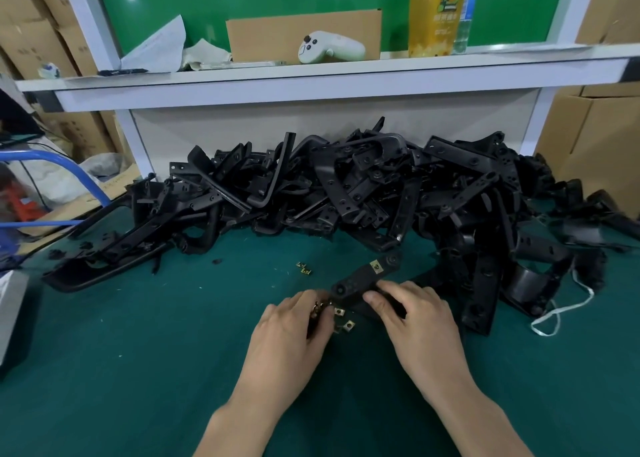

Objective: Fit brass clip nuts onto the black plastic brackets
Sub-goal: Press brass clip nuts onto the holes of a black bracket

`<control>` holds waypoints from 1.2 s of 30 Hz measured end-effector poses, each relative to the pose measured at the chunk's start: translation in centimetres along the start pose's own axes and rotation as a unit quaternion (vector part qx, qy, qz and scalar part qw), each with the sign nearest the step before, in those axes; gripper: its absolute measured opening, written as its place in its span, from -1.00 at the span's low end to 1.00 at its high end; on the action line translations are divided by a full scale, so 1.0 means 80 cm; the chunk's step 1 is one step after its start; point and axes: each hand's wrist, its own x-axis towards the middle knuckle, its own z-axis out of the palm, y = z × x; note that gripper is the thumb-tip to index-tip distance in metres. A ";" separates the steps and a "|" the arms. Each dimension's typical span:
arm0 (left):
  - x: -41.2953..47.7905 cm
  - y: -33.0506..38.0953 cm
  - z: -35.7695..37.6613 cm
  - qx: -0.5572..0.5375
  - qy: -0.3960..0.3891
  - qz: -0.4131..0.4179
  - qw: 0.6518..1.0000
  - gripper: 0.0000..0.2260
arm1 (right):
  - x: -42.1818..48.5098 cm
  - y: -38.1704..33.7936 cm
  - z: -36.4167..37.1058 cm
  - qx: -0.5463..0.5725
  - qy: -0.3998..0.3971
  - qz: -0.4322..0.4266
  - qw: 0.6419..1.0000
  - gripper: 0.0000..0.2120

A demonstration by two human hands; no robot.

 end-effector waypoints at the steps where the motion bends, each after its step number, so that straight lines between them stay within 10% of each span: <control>1: 0.000 -0.001 0.000 -0.015 0.001 -0.009 1.000 -0.84 | 0.000 0.000 0.000 0.001 0.000 0.001 1.000 -0.39; 13: 0.000 0.005 -0.011 -0.148 0.074 -0.054 0.985 -0.88 | 0.001 -0.001 -0.001 -0.001 -0.010 0.000 1.000 -0.38; 30: 0.016 0.005 -0.027 -0.525 0.107 -0.199 0.820 -0.75 | 0.001 -0.001 -0.001 -0.003 -0.023 0.002 1.000 -0.36; 36: 0.015 0.010 -0.024 -0.521 0.089 -0.189 0.827 -0.81 | 0.000 0.000 0.000 -0.002 -0.018 -0.001 1.000 -0.35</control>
